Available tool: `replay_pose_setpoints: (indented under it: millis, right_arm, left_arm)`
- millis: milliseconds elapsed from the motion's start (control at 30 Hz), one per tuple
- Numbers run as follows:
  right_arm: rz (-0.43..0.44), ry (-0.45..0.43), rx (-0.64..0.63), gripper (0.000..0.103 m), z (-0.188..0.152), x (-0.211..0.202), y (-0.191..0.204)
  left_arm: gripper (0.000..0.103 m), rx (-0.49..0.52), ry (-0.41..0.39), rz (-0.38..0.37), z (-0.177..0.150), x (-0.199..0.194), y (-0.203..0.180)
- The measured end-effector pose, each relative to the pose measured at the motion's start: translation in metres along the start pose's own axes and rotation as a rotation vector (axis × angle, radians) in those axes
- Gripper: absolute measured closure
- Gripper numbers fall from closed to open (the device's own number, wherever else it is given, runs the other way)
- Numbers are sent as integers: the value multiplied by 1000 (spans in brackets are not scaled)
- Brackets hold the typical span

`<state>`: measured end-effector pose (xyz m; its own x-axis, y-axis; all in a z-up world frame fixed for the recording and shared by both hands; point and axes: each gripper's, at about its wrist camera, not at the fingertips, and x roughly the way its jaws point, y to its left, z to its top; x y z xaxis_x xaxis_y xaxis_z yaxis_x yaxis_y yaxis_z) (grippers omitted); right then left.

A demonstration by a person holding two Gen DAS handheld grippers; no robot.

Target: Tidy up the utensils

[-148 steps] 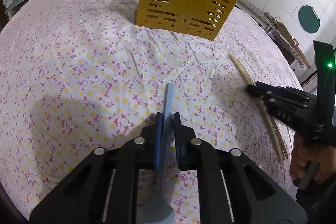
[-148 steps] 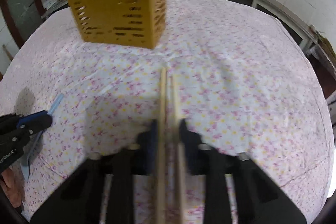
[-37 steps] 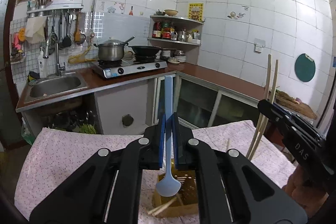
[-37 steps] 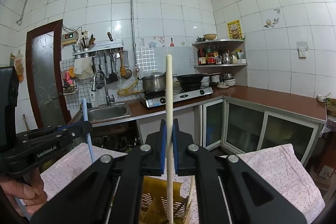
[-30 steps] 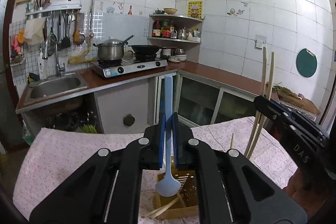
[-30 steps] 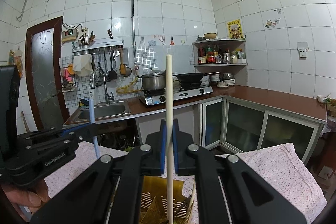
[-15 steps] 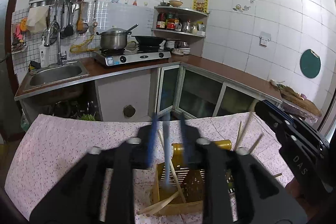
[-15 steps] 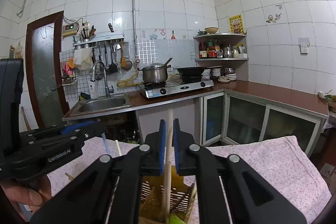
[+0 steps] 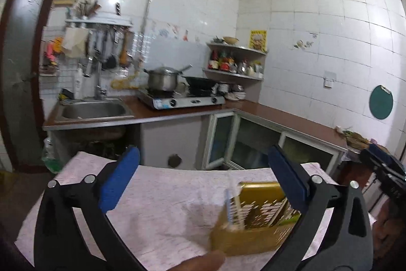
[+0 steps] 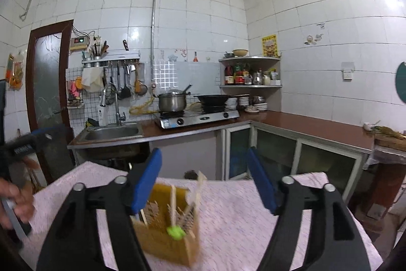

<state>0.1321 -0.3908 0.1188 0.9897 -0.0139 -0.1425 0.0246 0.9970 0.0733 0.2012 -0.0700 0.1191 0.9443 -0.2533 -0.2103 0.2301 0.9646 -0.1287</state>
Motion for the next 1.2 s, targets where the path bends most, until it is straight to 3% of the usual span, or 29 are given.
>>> replay_pose_setpoints:
  millis: [133, 367, 600, 900, 1200]
  right_arm:
    - [-30, 46, 25, 31, -29, -36, -17]
    - [-109, 72, 42, 29, -94, -93, -25]
    - [-123, 74, -7, 27, -134, -109, -13]
    - [-113, 52, -47, 26, -160, -110, 0]
    - [-117, 12, 17, 26, -170, -119, -11]
  left_arm:
    - [5, -8, -4, 40, -31, -41, 22]
    - [5, 94, -12, 151, -103, -90, 29]
    - [5, 50, 37, 176, -160, -109, 42]
    - [5, 67, 24, 199, -179, -111, 33]
    - [5, 48, -31, 184, -191, -119, 26]
